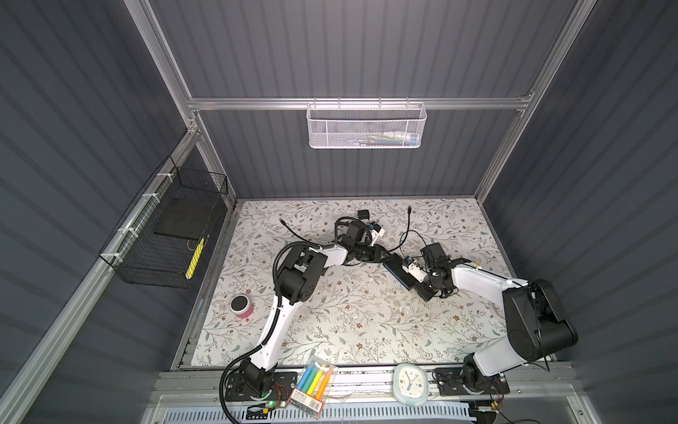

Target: Insert the plug into the switch port

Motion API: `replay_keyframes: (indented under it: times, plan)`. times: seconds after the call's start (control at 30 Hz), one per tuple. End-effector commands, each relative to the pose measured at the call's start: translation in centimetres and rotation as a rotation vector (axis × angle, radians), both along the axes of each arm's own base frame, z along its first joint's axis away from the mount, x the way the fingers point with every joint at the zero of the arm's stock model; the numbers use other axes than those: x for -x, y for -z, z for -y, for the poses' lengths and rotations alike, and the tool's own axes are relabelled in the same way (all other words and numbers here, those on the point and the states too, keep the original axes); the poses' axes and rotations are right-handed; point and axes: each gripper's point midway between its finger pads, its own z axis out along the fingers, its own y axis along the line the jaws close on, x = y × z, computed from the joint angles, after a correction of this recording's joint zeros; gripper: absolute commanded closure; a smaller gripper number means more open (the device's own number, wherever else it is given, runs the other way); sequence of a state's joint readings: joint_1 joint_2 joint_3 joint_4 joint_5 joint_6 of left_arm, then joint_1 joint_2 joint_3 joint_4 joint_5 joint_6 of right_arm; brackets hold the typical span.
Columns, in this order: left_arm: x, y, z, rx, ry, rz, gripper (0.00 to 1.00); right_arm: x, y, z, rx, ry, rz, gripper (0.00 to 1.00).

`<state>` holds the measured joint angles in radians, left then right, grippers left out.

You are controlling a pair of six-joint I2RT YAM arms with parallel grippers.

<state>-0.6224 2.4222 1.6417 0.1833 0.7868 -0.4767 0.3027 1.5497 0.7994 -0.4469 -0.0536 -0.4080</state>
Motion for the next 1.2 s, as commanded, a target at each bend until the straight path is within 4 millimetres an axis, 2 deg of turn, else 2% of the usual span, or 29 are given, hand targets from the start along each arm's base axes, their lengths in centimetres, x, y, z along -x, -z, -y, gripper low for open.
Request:
replay_keyframes:
  times: [0.0, 0.53, 0.87, 0.9, 1.17]
  plan:
    - [2.7, 5.7, -0.4, -0.128, 0.022, -0.114, 0.66, -0.9, -0.5, -0.4, -0.013, 0.014, 0.015, 1.0]
    - [5.2, 7.1, 0.4, -0.154, 0.054, -0.14, 0.69, -3.3, -3.0, -1.7, -0.103, 0.085, 0.092, 1.0]
    - [6.3, 7.3, 0.8, -0.152, 0.071, -0.147, 0.7, -3.9, -2.8, -2.3, -0.114, 0.087, 0.09, 1.0]
    - [6.3, 7.3, 0.8, -0.151, 0.07, -0.148, 0.7, -4.7, -3.1, -2.5, -0.124, 0.084, 0.118, 1.0]
    - [7.1, 7.7, 0.8, -0.153, 0.074, -0.159, 0.7, -5.5, -2.9, -2.7, -0.12, 0.08, 0.131, 1.0]
